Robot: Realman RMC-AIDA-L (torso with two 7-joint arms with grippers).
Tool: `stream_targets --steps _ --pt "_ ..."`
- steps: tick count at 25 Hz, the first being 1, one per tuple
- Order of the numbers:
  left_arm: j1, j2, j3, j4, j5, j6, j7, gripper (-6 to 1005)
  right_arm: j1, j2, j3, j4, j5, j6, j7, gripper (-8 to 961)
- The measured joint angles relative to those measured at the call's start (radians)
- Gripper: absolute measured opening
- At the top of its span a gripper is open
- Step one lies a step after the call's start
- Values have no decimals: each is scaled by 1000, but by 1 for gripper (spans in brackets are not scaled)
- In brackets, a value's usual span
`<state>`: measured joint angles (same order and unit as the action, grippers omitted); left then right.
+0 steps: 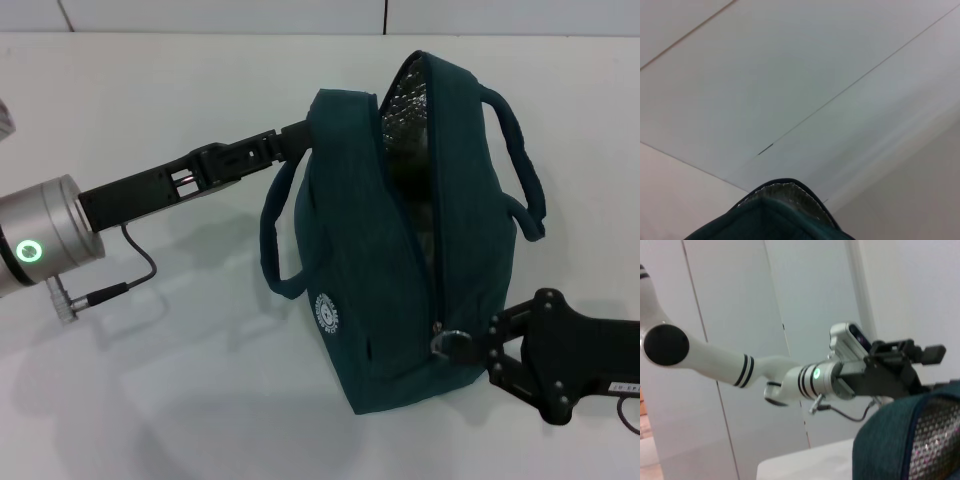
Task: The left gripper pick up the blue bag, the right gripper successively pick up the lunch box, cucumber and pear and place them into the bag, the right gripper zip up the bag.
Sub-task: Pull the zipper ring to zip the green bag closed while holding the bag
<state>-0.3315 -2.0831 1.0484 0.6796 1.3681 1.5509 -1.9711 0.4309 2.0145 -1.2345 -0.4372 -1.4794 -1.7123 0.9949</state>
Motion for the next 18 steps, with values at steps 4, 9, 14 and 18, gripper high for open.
stream_targets --steps 4,9,14,18 --pt "0 0 -1 2 0 3 0 554 0 -1 2 -3 41 -15 -6 17" --pt "3 0 -32 -1 1 41 10 553 -1 -2 5 -33 91 -42 -19 17" --pt "5 0 -51 -8 2 75 51 553 15 -1 30 -68 98 -37 0 17" --pt "5 1 -54 -9 2 78 84 553 41 0 64 -69 117 -33 1 17"
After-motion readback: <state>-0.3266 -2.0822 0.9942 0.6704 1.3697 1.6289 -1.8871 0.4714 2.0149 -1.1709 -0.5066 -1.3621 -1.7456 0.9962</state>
